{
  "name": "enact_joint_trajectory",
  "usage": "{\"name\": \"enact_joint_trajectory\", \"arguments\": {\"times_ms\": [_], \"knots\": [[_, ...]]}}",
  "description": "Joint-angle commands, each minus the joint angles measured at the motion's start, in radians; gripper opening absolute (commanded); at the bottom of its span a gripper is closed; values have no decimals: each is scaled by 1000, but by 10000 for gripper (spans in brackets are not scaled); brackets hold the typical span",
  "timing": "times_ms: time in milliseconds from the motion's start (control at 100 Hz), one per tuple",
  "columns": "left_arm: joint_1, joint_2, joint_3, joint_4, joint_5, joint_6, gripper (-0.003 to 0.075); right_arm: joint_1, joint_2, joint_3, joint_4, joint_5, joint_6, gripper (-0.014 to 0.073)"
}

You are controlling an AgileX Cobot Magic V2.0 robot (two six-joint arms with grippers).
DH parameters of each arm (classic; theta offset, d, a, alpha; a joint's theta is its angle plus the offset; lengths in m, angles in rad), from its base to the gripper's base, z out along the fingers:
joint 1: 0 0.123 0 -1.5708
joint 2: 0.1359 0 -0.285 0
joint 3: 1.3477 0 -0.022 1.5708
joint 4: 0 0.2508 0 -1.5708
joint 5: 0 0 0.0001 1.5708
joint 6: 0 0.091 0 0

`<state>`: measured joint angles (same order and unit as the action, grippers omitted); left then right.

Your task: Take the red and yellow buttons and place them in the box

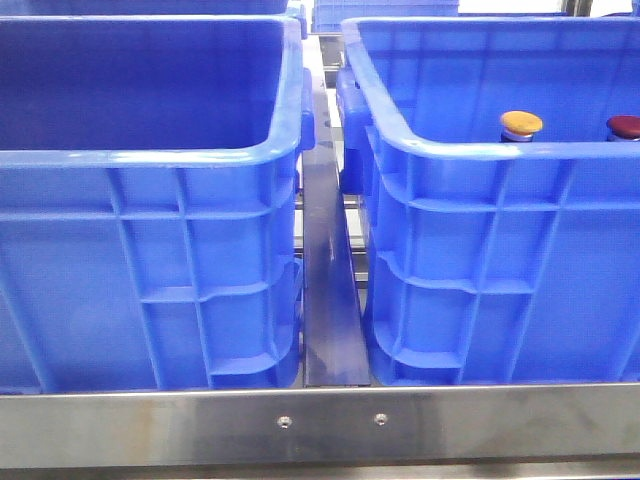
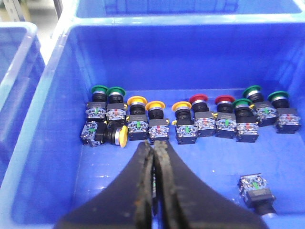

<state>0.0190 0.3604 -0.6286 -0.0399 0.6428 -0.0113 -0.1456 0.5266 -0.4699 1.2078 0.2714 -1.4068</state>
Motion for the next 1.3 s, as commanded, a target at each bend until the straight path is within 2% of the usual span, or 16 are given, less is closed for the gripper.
{"name": "enact_joint_trajectory", "arguments": {"times_ms": [0, 200, 370, 640, 840, 1290], "knots": [[0, -72, 21, -7, -80, -8, -19, 1, -71, 20, 25, -33, -1, -67], [0, -235, 99, -7, -80, -8, -19, 1, -247, 102, 25, -33, -1, -67], [0, -275, 125, -1, -72, -8, -19, 1, -324, 119, 25, -34, -1, -67], [0, -275, 125, -5, -65, -8, -19, 1, -324, 119, 25, -24, -1, -67], [0, -275, 125, -163, -70, -8, -19, 1, -324, 119, 25, -22, -1, -67], [0, -275, 125, -163, -70, -8, -19, 1, -324, 119, 25, -21, -1, -67]]}}
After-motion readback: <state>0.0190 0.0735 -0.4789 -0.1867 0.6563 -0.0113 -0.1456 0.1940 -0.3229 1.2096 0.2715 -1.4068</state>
